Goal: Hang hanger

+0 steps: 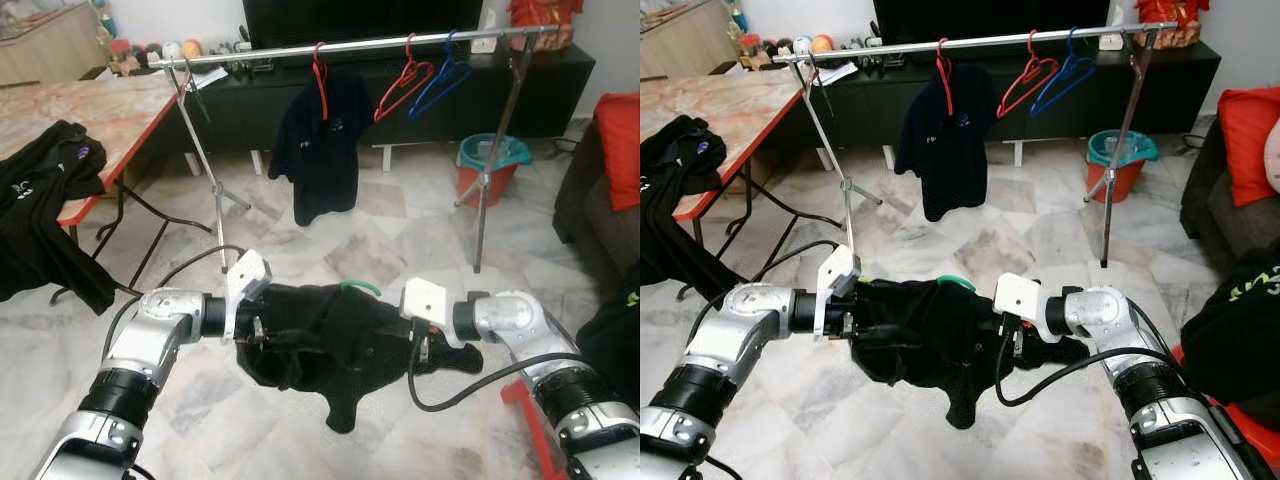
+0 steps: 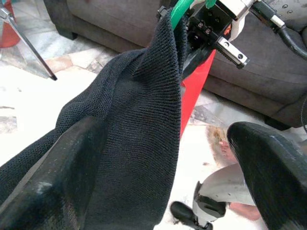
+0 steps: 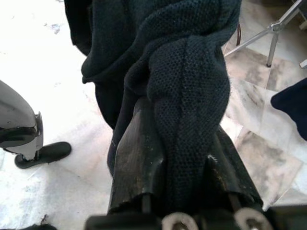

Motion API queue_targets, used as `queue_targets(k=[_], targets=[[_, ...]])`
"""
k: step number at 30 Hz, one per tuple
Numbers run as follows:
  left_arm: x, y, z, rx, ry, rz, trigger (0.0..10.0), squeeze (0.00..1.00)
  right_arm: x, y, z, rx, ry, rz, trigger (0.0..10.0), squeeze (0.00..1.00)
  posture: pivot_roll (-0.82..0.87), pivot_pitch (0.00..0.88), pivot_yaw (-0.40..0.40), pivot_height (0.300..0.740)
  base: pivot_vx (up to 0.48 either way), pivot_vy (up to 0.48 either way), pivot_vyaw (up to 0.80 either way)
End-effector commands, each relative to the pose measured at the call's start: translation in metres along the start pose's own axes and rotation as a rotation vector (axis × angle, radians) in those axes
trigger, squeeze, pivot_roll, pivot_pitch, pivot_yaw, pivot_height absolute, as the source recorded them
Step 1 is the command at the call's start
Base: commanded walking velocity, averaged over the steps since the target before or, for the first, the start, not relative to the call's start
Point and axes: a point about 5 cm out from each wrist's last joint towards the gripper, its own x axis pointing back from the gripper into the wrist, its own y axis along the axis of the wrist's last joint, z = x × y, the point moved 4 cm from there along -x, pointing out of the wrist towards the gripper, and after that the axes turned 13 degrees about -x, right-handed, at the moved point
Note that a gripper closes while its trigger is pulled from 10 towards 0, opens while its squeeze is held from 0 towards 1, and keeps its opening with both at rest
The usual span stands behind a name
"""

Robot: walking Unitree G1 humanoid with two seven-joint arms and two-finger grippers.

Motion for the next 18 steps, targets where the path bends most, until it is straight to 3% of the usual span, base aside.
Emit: queue_targets(k=[1,6,12,18], targets=[[0.011,0.009,0.009,-0.009,0.039,-0.028,10.0,0.00,-0.004,0.012,0.005,0.036,0.035,-0.033,0.0,0.00,0.02,0.000,0.134,0.740,0.000,0.000,0.00],[0.025,0.025,0.014,0.003,0.070,-0.105,10.0,0.00,-0.005,0.003,0.006,0.023,0.028,-0.003,0.0,0.00,0.02,0.000,0.132,0.740,0.000,0.000,0.00],[0.033,0.027,0.025,-0.009,0.128,-0.098,10.0,0.00,-0.005,0.000,0.008,0.017,0.029,0.008,0.0,0.00,0.02,0.000,0.132,0.740,0.000,0.000,0.00],[0.030,-0.006,0.011,0.011,0.067,0.056,10.0,0.00,-0.005,0.005,0.011,0.030,0.053,-0.006,0.0,0.00,0.02,0.000,0.135,0.740,0.000,0.000,0.00]])
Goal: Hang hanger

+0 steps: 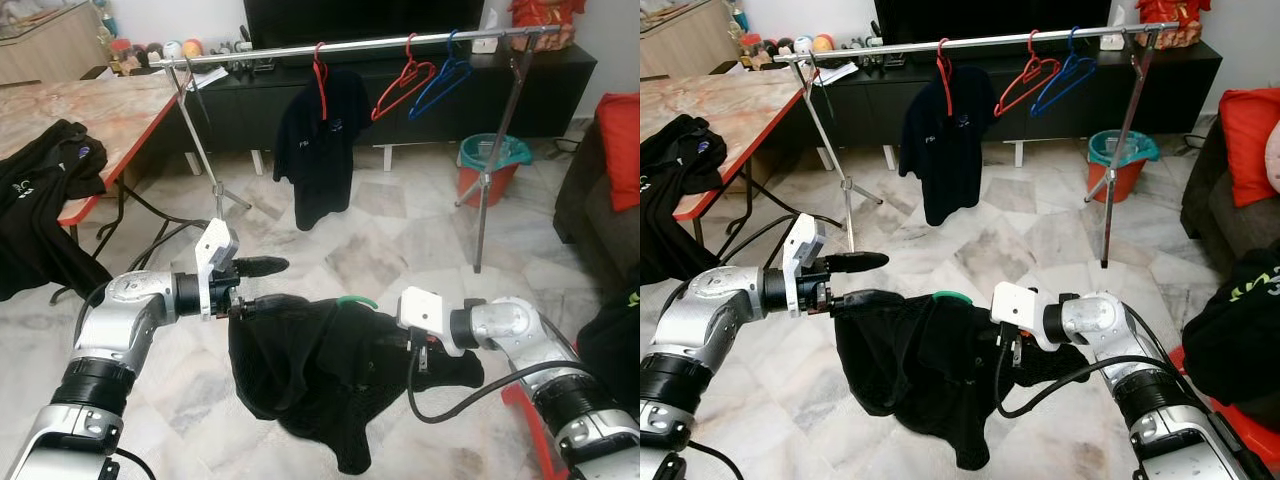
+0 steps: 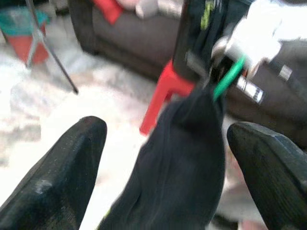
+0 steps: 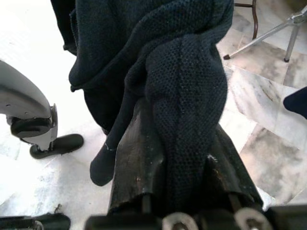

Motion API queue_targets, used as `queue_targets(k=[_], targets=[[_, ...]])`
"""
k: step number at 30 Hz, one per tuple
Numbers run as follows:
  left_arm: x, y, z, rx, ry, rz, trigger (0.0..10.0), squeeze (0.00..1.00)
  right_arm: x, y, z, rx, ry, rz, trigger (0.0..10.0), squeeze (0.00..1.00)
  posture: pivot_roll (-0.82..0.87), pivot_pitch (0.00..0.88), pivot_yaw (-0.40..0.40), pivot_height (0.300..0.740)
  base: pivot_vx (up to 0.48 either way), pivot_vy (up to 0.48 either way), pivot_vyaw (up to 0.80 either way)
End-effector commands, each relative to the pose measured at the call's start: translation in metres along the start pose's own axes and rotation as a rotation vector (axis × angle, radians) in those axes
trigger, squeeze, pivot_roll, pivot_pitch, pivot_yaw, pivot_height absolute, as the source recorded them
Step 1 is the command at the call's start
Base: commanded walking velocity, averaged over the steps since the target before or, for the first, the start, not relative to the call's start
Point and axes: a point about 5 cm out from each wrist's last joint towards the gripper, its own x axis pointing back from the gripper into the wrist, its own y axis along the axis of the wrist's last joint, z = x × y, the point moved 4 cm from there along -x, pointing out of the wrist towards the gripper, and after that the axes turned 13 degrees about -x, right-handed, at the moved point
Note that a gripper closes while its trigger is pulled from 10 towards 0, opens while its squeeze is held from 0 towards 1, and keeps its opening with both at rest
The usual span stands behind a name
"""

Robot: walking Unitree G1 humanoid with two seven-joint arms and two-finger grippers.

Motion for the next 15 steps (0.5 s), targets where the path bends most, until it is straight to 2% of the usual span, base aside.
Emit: queue_targets(k=[1,6,13,15], targets=[[0.004,-0.023,-0.006,0.000,-0.020,0.109,10.0,0.00,0.000,0.015,0.000,0.040,0.006,-0.045,0.0,0.00,0.02,0.000,0.135,0.740,0.000,0.000,0.00],[0.002,-0.036,-0.012,0.020,-0.024,0.139,10.0,0.00,0.002,0.018,0.001,0.053,0.018,-0.048,0.0,0.00,0.02,0.000,0.138,0.740,0.000,0.000,0.00],[-0.001,-0.040,-0.011,0.020,-0.019,0.139,10.0,0.00,0.003,0.023,0.005,0.062,0.040,-0.057,0.0,0.00,0.01,0.000,0.138,0.740,0.000,0.000,0.00],[-0.002,-0.034,-0.007,0.013,-0.003,0.111,10.0,0.00,0.003,0.022,0.005,0.065,0.039,-0.050,0.0,0.00,0.02,0.000,0.138,0.740,0.000,0.000,0.00]])
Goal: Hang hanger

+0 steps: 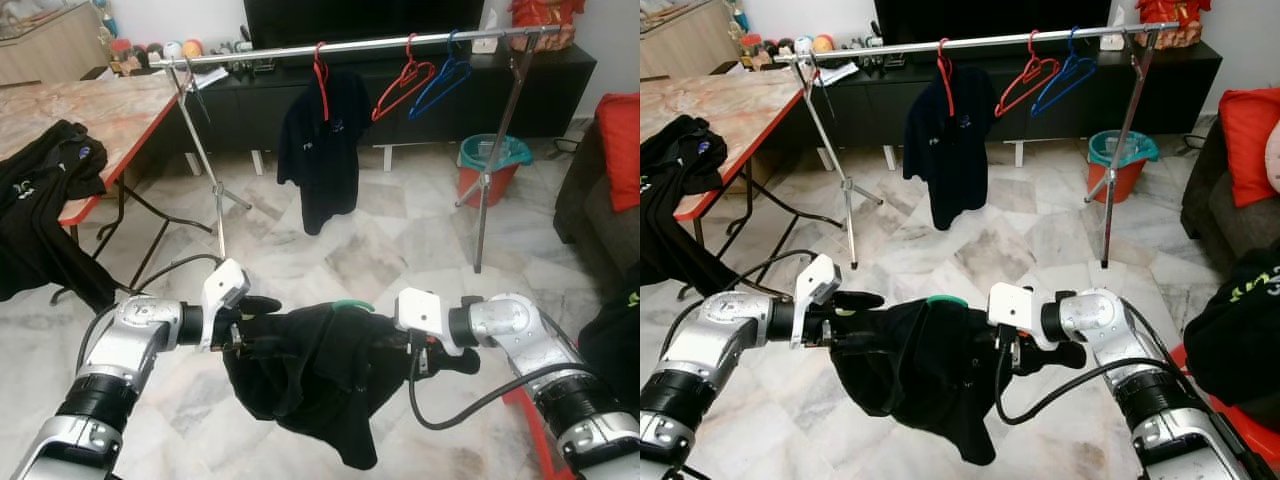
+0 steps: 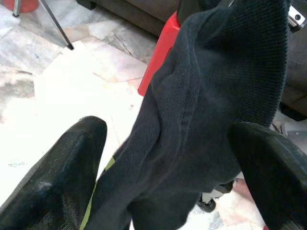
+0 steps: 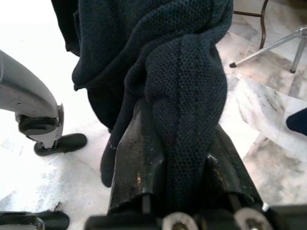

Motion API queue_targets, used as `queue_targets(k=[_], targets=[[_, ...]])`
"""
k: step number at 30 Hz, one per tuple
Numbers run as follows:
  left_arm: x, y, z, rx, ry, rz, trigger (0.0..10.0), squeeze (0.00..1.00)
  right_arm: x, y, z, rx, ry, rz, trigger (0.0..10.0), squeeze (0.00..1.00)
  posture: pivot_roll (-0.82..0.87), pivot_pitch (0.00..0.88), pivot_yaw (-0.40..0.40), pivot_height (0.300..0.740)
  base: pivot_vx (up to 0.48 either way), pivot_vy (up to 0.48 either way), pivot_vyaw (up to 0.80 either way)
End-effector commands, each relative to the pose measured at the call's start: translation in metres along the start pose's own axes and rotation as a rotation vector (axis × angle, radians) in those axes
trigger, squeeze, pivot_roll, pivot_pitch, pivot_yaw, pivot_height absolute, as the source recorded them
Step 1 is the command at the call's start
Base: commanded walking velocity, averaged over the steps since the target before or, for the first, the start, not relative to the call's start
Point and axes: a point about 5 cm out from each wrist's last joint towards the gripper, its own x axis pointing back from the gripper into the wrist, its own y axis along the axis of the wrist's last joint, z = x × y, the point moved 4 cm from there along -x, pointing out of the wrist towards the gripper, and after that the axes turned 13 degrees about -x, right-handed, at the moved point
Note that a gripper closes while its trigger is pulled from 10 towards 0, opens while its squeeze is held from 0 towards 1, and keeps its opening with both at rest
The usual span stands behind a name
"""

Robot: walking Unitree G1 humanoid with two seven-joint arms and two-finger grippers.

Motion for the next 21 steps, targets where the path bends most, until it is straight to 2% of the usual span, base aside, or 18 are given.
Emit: queue_targets(k=[1,7,21], targets=[[0.003,0.007,0.007,-0.020,0.022,-0.016,10.0,0.00,0.001,0.015,-0.001,0.040,-0.001,-0.046,0.0,0.00,0.02,0.000,0.137,0.740,0.000,0.000,0.00],[0.002,0.005,0.005,-0.027,-0.003,0.000,10.0,0.00,0.000,0.019,0.000,0.042,0.005,-0.055,0.0,0.00,0.02,0.000,0.137,0.740,0.000,0.000,0.00],[-0.015,0.002,-0.004,-0.020,-0.051,-0.004,10.0,0.00,0.000,0.028,0.004,0.062,0.033,-0.071,0.0,0.00,0.01,0.000,0.136,0.740,0.000,0.000,0.00]])
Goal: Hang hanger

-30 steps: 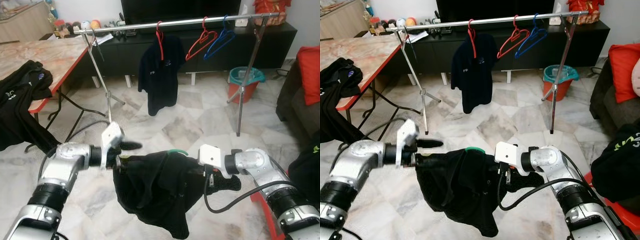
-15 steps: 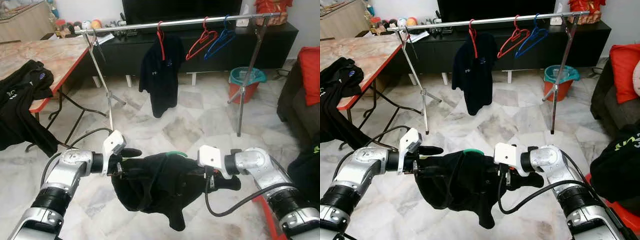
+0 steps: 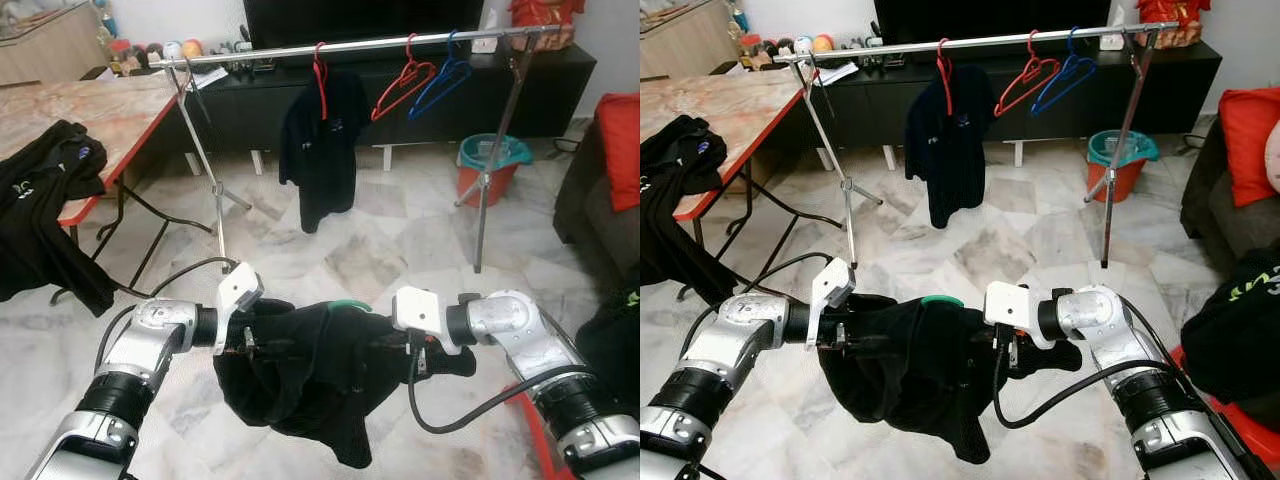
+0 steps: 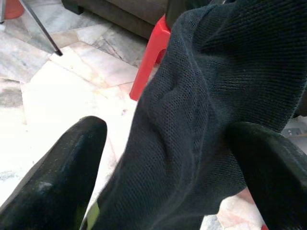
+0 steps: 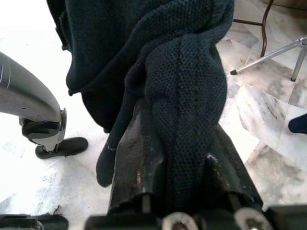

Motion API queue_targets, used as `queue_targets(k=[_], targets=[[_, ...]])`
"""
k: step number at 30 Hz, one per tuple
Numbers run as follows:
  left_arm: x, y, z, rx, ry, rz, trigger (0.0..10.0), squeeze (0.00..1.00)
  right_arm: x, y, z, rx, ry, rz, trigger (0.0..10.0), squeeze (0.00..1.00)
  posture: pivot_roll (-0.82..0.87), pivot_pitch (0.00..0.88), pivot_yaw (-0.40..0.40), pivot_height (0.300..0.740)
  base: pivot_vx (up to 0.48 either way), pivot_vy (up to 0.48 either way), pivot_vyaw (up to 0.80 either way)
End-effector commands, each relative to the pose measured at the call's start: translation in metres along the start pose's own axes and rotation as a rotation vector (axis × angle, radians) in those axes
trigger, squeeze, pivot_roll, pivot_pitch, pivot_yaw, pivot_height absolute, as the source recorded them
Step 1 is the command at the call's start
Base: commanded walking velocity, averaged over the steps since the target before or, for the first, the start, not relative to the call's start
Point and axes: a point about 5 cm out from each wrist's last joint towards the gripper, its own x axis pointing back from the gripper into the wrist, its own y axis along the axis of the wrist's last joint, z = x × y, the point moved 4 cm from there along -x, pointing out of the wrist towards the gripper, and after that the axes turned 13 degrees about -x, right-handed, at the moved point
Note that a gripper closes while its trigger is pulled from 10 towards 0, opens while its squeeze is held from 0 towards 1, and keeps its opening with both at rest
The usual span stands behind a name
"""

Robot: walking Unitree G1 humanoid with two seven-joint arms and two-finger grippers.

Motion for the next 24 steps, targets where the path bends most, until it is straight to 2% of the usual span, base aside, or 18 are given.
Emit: queue_targets(k=[1,2,3,4,5,6,7,24], targets=[[0.0005,-0.0022,0.0001,-0.006,-0.011,0.019,10.0,0.00,-0.0012,0.0162,0.0012,0.043,0.010,-0.052,0.0,0.00,0.01,0.000,0.136,0.740,0.000,0.000,0.00],[0.0005,-0.0022,0.0001,-0.006,-0.012,0.019,10.0,0.00,-0.0017,0.0169,0.0013,0.043,0.011,-0.054,0.0,0.00,0.01,0.000,0.135,0.740,0.000,0.000,0.00],[0.0004,-0.0022,0.0002,-0.005,-0.012,0.019,9.0,0.00,-0.0018,0.0172,0.0014,0.043,0.011,-0.054,0.0,0.00,0.01,0.000,0.135,0.740,0.000,0.000,0.00],[0.0003,-0.0023,0.0003,-0.004,-0.013,0.018,9.0,0.00,-0.0018,0.0174,0.0014,0.042,0.010,-0.054,0.0,0.00,0.01,0.000,0.135,0.740,0.000,0.000,0.00],[0.0000,-0.0022,0.0002,-0.003,-0.013,0.017,3.6,0.00,-0.0021,0.0179,0.0014,0.042,0.011,-0.056,0.0,0.00,0.01,0.000,0.134,0.740,0.000,0.000,0.00],[-0.0002,-0.0022,0.0002,-0.002,-0.014,0.016,2.7,0.00,-0.0023,0.0184,0.0013,0.042,0.011,-0.057,0.0,0.00,0.01,0.000,0.134,0.740,0.000,0.000,0.00],[-0.0005,-0.0022,-0.0002,0.001,-0.015,0.013,0.0,0.00,-0.0026,0.0190,0.0011,0.042,0.011,-0.059,0.0,0.00,0.01,0.000,0.134,0.740,0.000,0.000,0.00],[-0.0025,-0.0021,-0.0052,0.024,-0.050,-0.002,0.0,0.00,-0.0029,0.0236,-0.0015,0.042,0.000,-0.075,0.0,0.00,0.01,0.000,0.132,0.740,0.000,0.000,0.00]])
